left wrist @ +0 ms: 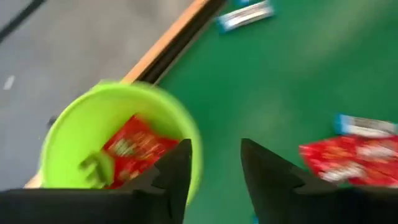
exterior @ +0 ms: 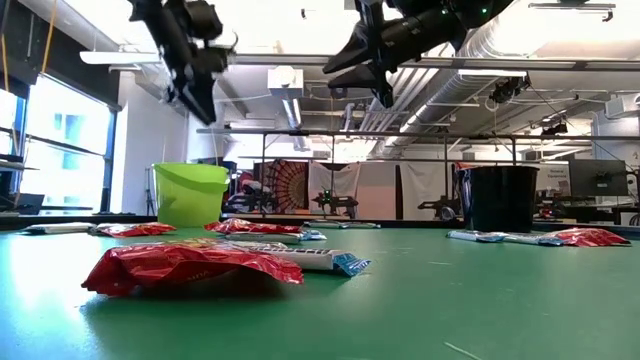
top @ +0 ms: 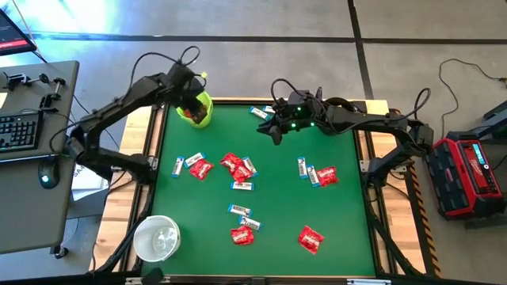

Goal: Sort candy by brand, put in halloween buckets
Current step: Put the red candy into the green bucket

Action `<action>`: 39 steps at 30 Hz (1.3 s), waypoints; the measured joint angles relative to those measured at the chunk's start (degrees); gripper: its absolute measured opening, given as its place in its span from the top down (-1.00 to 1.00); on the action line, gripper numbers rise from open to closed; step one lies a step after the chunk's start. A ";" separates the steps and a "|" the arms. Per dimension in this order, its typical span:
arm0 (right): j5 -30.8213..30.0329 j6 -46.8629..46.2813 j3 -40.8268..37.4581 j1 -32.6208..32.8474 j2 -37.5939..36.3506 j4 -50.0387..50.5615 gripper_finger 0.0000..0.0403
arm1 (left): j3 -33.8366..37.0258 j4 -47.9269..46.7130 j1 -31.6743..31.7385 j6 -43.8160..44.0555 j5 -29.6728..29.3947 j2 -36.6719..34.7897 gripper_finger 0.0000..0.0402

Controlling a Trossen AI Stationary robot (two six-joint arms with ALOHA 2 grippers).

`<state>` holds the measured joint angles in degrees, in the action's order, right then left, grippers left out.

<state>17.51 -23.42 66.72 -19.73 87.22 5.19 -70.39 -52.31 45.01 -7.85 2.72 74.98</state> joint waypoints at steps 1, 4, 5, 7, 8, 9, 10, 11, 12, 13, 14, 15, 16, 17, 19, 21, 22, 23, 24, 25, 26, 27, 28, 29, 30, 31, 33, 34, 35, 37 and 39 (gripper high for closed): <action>-0.11 0.48 0.00 0.00 0.00 0.02 0.62 | -0.02 -0.02 -1.49 -0.79 0.94 -0.95 0.43; -0.30 1.74 0.00 0.00 0.00 0.04 0.90 | 0.13 -1.50 -6.39 -1.71 2.88 -2.50 0.63; -0.43 1.98 0.00 0.00 0.00 0.06 0.95 | 0.18 -2.55 -7.95 -1.65 2.93 -2.58 0.71; -0.47 2.50 0.00 0.11 0.02 0.07 0.95 | 0.24 -3.91 -10.77 -0.15 2.99 -2.22 0.86; -0.49 2.78 0.00 0.19 0.02 0.07 0.92 | 0.24 -3.86 -11.93 1.14 3.20 -1.77 0.93; -0.49 2.99 0.00 0.25 0.02 0.08 0.91 | 0.24 -3.56 -12.94 2.49 3.45 -1.23 0.96; -0.45 3.22 0.00 0.26 0.02 0.08 0.90 | 0.24 -3.30 -13.75 3.35 3.89 -0.65 0.98; -0.45 3.36 0.00 0.28 0.02 0.09 0.89 | 0.27 -3.12 -14.71 3.20 4.41 -0.17 0.98; -0.44 3.37 0.00 0.28 0.02 0.11 0.90 | 0.28 -2.94 -15.91 2.27 4.67 0.16 0.98; -0.45 3.39 0.00 0.28 0.02 0.11 0.91 | 0.28 -2.56 -17.34 0.80 4.70 0.44 0.99; -0.45 3.39 0.00 0.28 0.02 0.13 0.92 | 0.28 -1.87 -18.81 -0.83 4.93 0.66 0.99; -0.45 3.38 0.00 0.28 0.02 0.15 0.94 | 0.28 -1.07 -20.27 -2.18 5.36 0.91 1.00; -0.45 3.37 0.00 0.28 0.02 0.15 0.96 | 0.28 -0.46 -21.84 -3.33 5.84 1.17 0.99; -0.45 3.36 0.00 0.31 0.02 0.15 0.98 | 0.28 0.02 -23.33 -4.38 5.99 1.38 0.99; -0.46 3.47 0.00 0.57 0.02 0.18 0.99 | 0.28 0.69 -26.00 -5.13 4.93 1.78 0.99; -0.45 3.99 0.00 1.05 0.02 0.23 0.99 | 0.28 0.89 -28.38 -5.60 3.72 2.69 0.96; -0.45 4.22 0.00 1.33 0.02 0.30 0.98 | 0.28 0.85 -29.39 -5.77 3.05 3.28 0.94; -0.43 4.35 0.00 1.56 0.02 0.37 0.98 | 0.28 0.88 -30.39 -5.77 2.70 3.89 0.90; -0.43 4.41 0.00 1.81 0.04 0.39 0.98 | 0.28 1.06 -31.36 -5.75 2.67 4.64 0.86; -0.43 4.43 0.00 2.01 0.04 0.39 0.98 | 0.28 1.35 -32.34 -5.73 2.64 5.32 0.80; -0.43 4.43 0.00 2.17 0.04 0.39 0.98 | 0.28 1.53 -33.22 -5.76 2.54 6.15 0.75; -0.43 4.45 0.00 2.28 0.04 0.39 0.98 | 0.28 1.53 -34.06 -5.78 2.48 7.15 0.68; -0.43 4.46 0.00 2.36 0.04 0.44 0.98 | 0.28 1.53 -34.83 -5.76 2.01 8.14 0.61; -0.43 4.46 0.00 2.49 0.04 0.60 0.98 | 0.28 1.52 -35.47 -5.76 1.34 9.08 0.55; -0.43 4.50 0.00 2.54 0.04 0.88 0.98 | 0.28 1.49 -36.02 -5.78 0.57 9.91 0.48; -0.43 4.84 0.00 2.54 0.04 1.24 0.98 | 0.28 1.38 -36.54 -5.78 -0.56 10.51 0.42; -0.44 6.09 0.00 2.54 0.04 2.62 0.99 | 0.28 1.24 -37.28 -5.97 -1.92 11.34 0.33; -0.46 6.78 0.00 2.54 0.04 3.39 0.99 | 0.28 1.63 -37.46 -6.26 -1.92 11.47 0.30; -0.60 7.32 -0.02 2.54 -0.05 4.32 1.00 | 0.41 2.36 -37.61 -6.27 -1.94 11.50 0.28; -2.52 9.06 -0.04 2.54 -0.26 6.08 1.00 | 1.87 5.85 -37.62 -5.89 -1.92 10.66 0.29; -4.02 11.36 -0.06 2.67 -0.84 8.21 1.00 | 4.61 8.61 -37.23 -5.23 -1.72 8.98 0.34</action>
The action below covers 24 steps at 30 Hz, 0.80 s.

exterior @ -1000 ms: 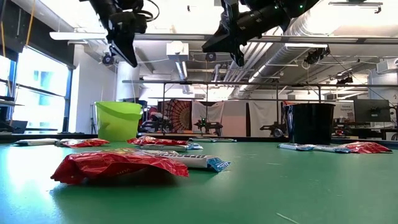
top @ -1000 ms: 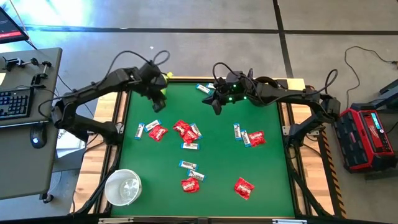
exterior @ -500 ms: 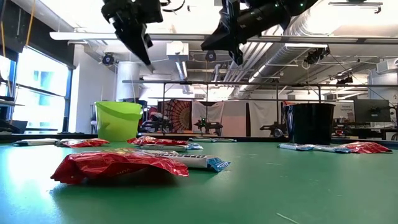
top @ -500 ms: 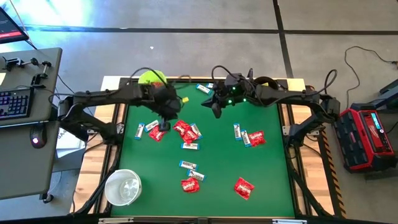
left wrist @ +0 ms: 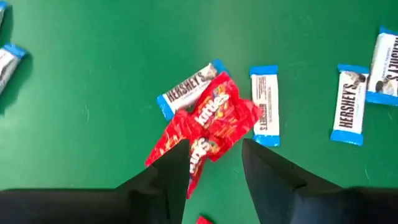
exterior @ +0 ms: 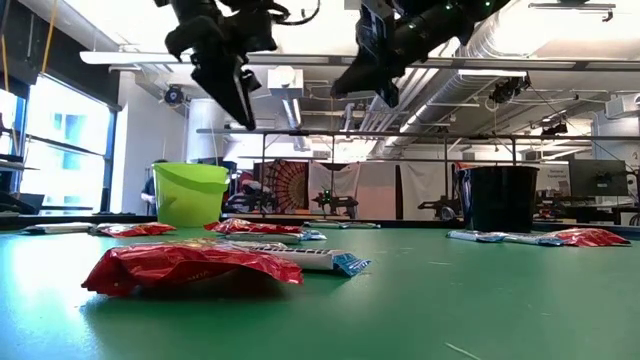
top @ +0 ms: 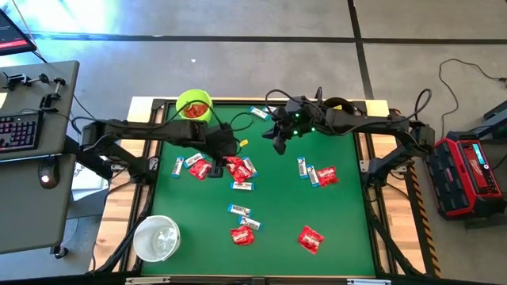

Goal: Sort candy by brand, put in halloween buckets
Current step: Put the red candy into the green bucket

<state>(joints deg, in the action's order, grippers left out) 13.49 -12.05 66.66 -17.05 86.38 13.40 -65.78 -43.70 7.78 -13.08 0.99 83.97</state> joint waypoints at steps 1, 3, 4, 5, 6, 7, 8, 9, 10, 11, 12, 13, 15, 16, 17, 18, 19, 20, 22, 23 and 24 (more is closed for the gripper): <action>-0.18 0.91 0.00 0.18 -0.17 0.52 1.00 | 1.55 1.10 0.15 0.53 -0.02 -0.93 0.37; -0.91 2.26 0.00 0.64 -0.28 0.93 1.00 | 4.53 3.21 0.42 0.99 -0.06 -2.53 0.44; -1.10 2.82 0.00 0.89 -0.28 1.00 1.00 | 5.91 3.77 0.47 1.07 -0.04 -3.38 0.47; -1.18 3.16 0.00 1.19 -0.28 0.99 1.00 | 7.14 4.25 0.45 1.39 -0.04 -4.18 0.50; -1.35 3.45 0.00 1.44 -0.28 0.94 1.00 | 8.19 4.96 0.45 1.46 0.01 -5.00 0.51; -1.33 3.60 0.00 1.57 -0.28 0.82 1.00 | 9.20 5.32 0.44 1.49 0.13 -5.58 0.52; -1.29 3.78 -0.01 1.69 -0.28 0.78 1.00 | 10.12 5.25 0.43 1.49 0.24 -6.02 0.53; -1.47 3.98 -0.43 1.90 -0.28 0.12 1.00 | 10.99 5.12 0.43 1.80 0.22 -6.28 0.53; -1.50 4.12 -1.55 2.03 -0.36 -1.78 1.00 | 11.78 5.25 0.43 2.04 0.23 -6.28 0.52; -1.48 4.22 -3.04 2.12 -0.39 -4.18 1.00 | 12.60 5.81 0.43 2.12 0.22 -6.25 0.52; -1.30 3.96 -4.92 2.09 -0.39 -7.04 1.00 | 13.40 6.57 0.43 2.11 0.23 -6.13 0.50; -1.12 2.96 -7.01 2.11 -0.37 -9.80 1.00 | 14.09 7.48 0.45 2.06 0.23 -5.80 0.49; -1.10 0.67 -11.24 2.31 -0.37 -15.05 1.00 | 15.29 9.44 0.43 2.10 0.19 -4.98 0.44; -1.43 -0.50 -13.06 2.52 -0.34 -17.88 1.00 | 15.83 10.38 0.43 2.41 0.02 -4.50 0.41; -1.51 -1.56 -14.58 2.62 -0.51 -20.13 1.00 | 16.30 11.64 0.44 2.52 -0.20 -4.11 0.38; -1.52 -2.50 -15.78 2.63 -0.94 -21.50 1.00 | 16.58 12.59 0.48 2.51 -0.27 -3.68 0.34; -1.51 -3.04 -16.51 2.71 -1.33 -22.48 1.00 | 16.90 13.46 0.52 2.43 -0.48 -3.21 0.30; -1.53 -3.57 -16.80 2.79 -1.78 -23.31 1.00 | 17.25 13.93 0.52 1.99 -0.73 -2.82 0.26; -1.74 -3.83 -16.94 2.79 -2.59 -22.64 1.00 | 17.62 14.00 0.54 0.74 -1.23 -1.41 0.19; -2.36 -3.72 -16.84 2.79 -2.88 -22.64 1.00 | 17.64 14.10 0.54 0.10 -1.46 -0.71 0.15; -2.75 -3.34 -16.73 2.79 -3.15 -22.58 1.00 | 17.64 13.91 0.54 -0.44 -1.84 0.02 0.12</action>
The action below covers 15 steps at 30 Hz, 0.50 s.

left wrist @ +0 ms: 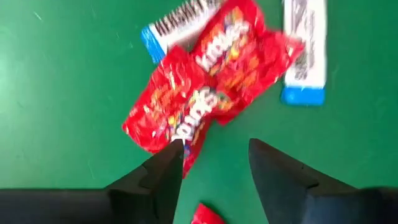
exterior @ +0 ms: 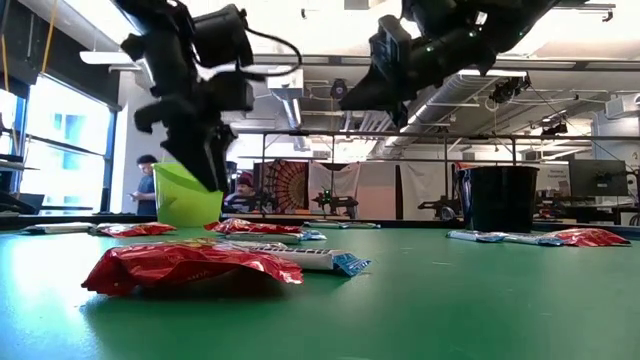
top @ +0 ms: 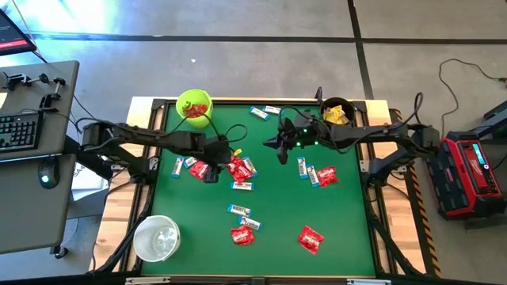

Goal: Sort candy by brand, put in halloween buckets
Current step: Put the red candy into the green bucket

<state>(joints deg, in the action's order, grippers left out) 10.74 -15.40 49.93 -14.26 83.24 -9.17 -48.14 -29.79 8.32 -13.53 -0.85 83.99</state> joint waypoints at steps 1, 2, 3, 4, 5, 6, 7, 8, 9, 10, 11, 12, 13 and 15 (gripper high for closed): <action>-0.61 0.27 0.23 0.10 -0.15 0.00 1.00 | 0.00 0.00 0.00 -0.44 -0.62 0.79 0.10; -1.10 0.33 0.64 0.12 -0.35 -0.14 1.00 | 0.00 0.24 0.00 -0.98 -1.29 1.51 0.08; -1.24 0.41 0.90 0.11 -0.51 -0.26 1.00 | 0.00 0.22 0.02 -1.60 -1.99 2.34 0.07; -1.26 0.48 1.05 0.11 -0.63 -0.31 1.00 | 0.00 0.33 0.04 -1.97 -2.82 3.28 0.07; -1.27 0.69 1.13 0.11 -0.65 -0.49 1.00 | 0.00 0.74 0.09 -2.07 -3.31 4.11 0.06; -1.28 0.80 1.14 0.13 -0.65 -0.35 1.00 | 0.00 1.01 0.30 -2.07 -3.82 4.97 0.06; -1.32 0.83 1.14 0.13 -0.63 0.01 1.00 | 0.00 0.90 0.38 -1.98 -4.20 5.91 0.06; -1.32 0.80 1.14 0.13 -0.63 0.09 1.00 | 0.00 0.81 0.54 -1.64 -4.27 6.84 0.06; -1.33 0.74 1.14 0.13 -0.63 0.14 1.00 | 0.00 0.80 0.73 -1.53 -4.30 7.74 0.06; -1.35 0.72 1.14 0.13 -0.63 0.16 1.00 | 0.00 0.78 0.77 -1.27 -4.32 8.58 0.06; -1.36 0.72 1.14 0.13 -0.63 0.16 1.00 | 0.00 0.83 0.79 -1.18 -4.39 9.35 0.06; -1.44 0.70 1.14 0.13 -0.63 0.22 1.00 | -0.01 1.09 0.79 -1.38 -4.36 10.02 0.06; -1.51 0.70 1.14 0.13 -0.63 0.22 1.00 | -0.13 1.28 0.79 -1.63 -4.28 10.46 0.07; -1.53 0.70 1.14 0.13 -0.63 0.22 1.00 | -0.22 1.55 0.79 -1.76 -4.30 11.06 0.10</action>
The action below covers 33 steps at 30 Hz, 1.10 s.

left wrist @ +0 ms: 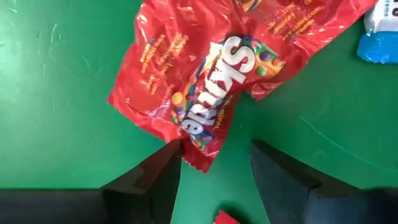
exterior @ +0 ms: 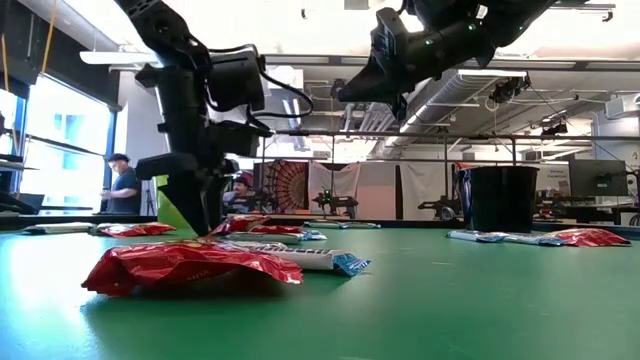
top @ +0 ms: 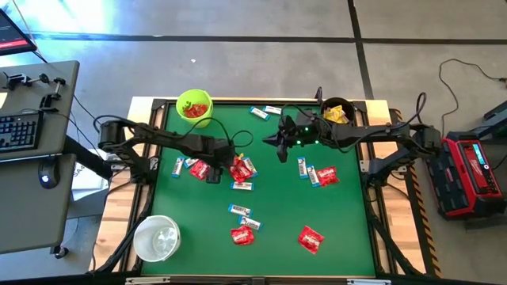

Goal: Sort candy by brand, put in halloween buckets
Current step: Put the red candy into the green bucket

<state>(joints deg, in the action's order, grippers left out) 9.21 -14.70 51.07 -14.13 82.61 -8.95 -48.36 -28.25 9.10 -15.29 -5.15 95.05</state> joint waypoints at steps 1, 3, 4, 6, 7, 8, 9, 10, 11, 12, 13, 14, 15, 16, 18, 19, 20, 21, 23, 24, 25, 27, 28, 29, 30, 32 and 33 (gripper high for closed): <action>0.02 0.00 0.00 0.00 0.00 0.02 1.00 | 0.00 0.22 0.00 0.00 0.06 0.18 0.12; 0.01 -0.01 0.00 0.00 0.02 0.11 1.00 | 0.02 0.54 -0.01 0.01 0.17 0.30 0.19; 0.02 -0.01 0.00 -0.02 0.02 0.11 1.00 | 0.04 0.65 -0.02 0.03 0.23 0.34 0.23; -0.14 -0.02 0.00 0.00 0.02 0.11 1.00 | 0.04 0.81 0.00 0.12 0.32 0.37 0.33; -0.31 -0.02 0.00 0.00 0.02 0.13 1.00 | 0.05 0.87 0.02 0.20 0.49 0.41 0.39; -0.44 -0.02 0.00 0.00 0.02 0.11 1.00 | 0.07 0.96 0.02 0.52 0.65 0.41 0.45; -0.46 -0.02 0.00 0.00 0.02 0.11 1.00 | 0.09 1.08 0.04 0.91 0.74 0.43 0.52; -0.54 -0.02 0.00 0.00 0.02 0.11 1.00 | 0.09 1.17 0.10 1.33 0.94 0.46 0.60; -0.57 -0.01 0.00 0.00 0.04 0.11 1.00 | 0.11 1.26 0.25 1.73 1.29 0.46 0.68; -0.58 0.03 0.00 0.00 0.04 0.11 1.00 | 0.11 1.38 0.41 2.18 1.83 0.36 0.76; -0.59 0.13 0.00 -0.01 0.04 0.11 1.00 | 0.11 1.62 0.59 2.55 2.38 0.29 0.85; -0.60 0.15 0.00 0.00 0.04 0.11 1.00 | 0.12 1.87 0.74 2.83 2.84 0.11 0.92; -0.67 0.15 0.00 0.00 0.04 0.11 1.00 | 0.21 2.15 0.89 3.21 2.97 -0.18 0.96; -0.92 0.16 0.00 0.00 0.04 0.11 1.00 | 0.23 2.33 1.06 3.60 2.90 -0.47 0.97; -1.68 0.24 0.00 0.00 0.04 0.11 1.00 | 0.31 1.89 1.40 4.14 2.91 -1.67 0.97; -1.71 0.34 0.00 0.00 0.04 0.11 1.00 | 0.31 1.72 1.59 4.25 3.01 -2.58 0.98; -1.73 0.43 0.00 0.00 0.04 0.11 1.00 | 0.31 1.70 1.88 4.36 3.28 -3.50 0.99; -1.75 0.60 0.00 0.00 0.04 0.11 1.00 | 0.31 1.60 2.16 4.76 3.61 -4.30 0.99; -1.77 0.63 0.00 0.00 0.04 0.11 1.00 | 0.31 0.97 2.77 5.91 4.19 -6.23 1.00; -1.77 0.62 0.00 0.00 0.07 0.11 1.00 | 0.31 0.79 3.09 6.54 4.25 -7.34 1.00; -1.79 0.63 0.00 0.00 0.07 0.11 1.00 | 0.31 0.69 3.47 7.30 4.25 -8.54 1.00; -1.79 0.79 0.00 0.00 0.07 0.11 1.00 | 0.26 -0.18 4.23 8.86 4.26 -10.98 1.00; -1.80 0.81 0.00 0.00 0.07 0.11 1.00 | 0.26 -0.70 4.65 9.74 4.24 -12.17 1.00; -1.82 0.81 0.00 0.00 0.07 0.10 1.00 | 0.26 -0.97 5.05 10.72 4.26 -13.44 1.00; -1.82 0.81 0.00 0.00 0.07 0.11 1.00 | 0.26 -1.21 5.58 11.81 4.24 -14.82 1.00; -1.84 1.18 0.00 0.00 0.07 0.11 1.00 | 0.26 -2.24 6.78 13.65 3.39 -17.64 1.00; -1.86 1.24 0.00 0.00 0.07 0.09 1.00 | 0.26 -2.50 7.40 14.74 2.68 -19.05 1.00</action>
<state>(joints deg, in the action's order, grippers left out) 7.36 -13.45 51.07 -14.13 82.67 -8.86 -48.10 -30.75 16.50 -0.55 -2.46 76.00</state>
